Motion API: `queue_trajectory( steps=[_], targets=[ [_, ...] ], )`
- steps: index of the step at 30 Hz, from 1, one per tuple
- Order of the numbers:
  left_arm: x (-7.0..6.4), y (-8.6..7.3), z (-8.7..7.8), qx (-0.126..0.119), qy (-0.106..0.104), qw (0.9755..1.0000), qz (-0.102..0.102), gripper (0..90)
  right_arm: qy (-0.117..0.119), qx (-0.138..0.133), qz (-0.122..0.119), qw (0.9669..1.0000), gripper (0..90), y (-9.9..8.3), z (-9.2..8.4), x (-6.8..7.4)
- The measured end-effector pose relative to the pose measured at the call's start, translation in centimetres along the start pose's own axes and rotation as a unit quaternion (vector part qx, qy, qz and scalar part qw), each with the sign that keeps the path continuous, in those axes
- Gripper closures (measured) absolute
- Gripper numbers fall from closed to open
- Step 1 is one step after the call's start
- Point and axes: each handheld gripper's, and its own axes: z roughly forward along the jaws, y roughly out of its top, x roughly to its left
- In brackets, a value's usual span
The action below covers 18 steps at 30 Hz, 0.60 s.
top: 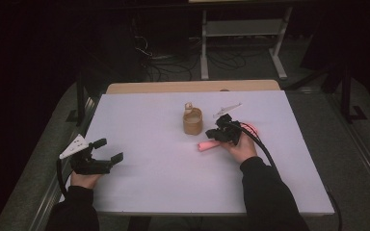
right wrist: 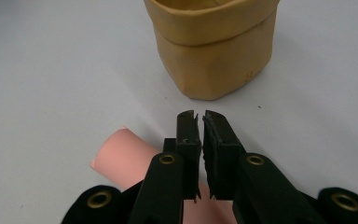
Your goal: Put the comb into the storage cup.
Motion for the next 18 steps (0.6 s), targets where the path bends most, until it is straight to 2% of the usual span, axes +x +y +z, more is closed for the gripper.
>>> queue_trajectory(
  steps=[3, 18],
  targets=[
    [0.01, -0.01, 0.01, 0.0, 0.0, 1.0, 0.001, 0.0, 0.001, 0.008, -0.003, 1.0, 87.6, -0.14, 0.35, 0.08],
    [-0.01, -0.01, 0.01, 0.0, -0.002, 1.0, 0.002, 0.0, 0.014, 0.025, -0.006, 0.9996, 87.8, -0.72, 0.7, 0.2]
  ],
)
